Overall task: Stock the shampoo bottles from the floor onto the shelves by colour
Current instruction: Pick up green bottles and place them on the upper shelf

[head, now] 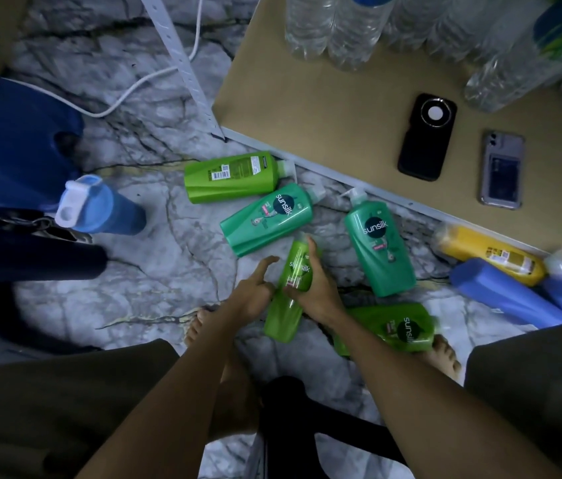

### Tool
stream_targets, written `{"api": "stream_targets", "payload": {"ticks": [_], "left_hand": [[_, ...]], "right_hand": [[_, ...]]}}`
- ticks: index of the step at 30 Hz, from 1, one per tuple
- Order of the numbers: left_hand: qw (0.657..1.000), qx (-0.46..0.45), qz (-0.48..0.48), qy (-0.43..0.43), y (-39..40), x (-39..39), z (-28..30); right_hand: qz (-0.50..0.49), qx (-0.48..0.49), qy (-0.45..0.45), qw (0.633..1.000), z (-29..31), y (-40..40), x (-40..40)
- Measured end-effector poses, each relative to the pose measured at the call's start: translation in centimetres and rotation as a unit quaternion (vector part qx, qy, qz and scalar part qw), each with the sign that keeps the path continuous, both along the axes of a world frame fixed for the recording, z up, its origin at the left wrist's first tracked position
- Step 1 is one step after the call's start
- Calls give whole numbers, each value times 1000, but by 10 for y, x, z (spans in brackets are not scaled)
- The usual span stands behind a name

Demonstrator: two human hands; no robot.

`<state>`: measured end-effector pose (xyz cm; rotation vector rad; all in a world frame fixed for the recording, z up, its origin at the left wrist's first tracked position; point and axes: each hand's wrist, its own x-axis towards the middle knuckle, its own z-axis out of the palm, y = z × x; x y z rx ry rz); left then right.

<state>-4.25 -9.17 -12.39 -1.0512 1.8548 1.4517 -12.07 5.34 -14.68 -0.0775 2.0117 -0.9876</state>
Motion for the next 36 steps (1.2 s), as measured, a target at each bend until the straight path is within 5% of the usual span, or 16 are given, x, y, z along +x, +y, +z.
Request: {"api": "stream_targets", "payload": {"ticks": [22, 29, 36], "left_hand": [[997, -40, 19, 70, 60, -17, 45], [980, -125, -87, 130, 88, -25, 88], [969, -116, -155, 152, 137, -38, 117]], "right_hand": [[-80, -95, -9, 992, 63, 53, -6], [-114, -115, 45, 986, 117, 110, -7], [-161, -131, 109, 972, 157, 181, -11]]}}
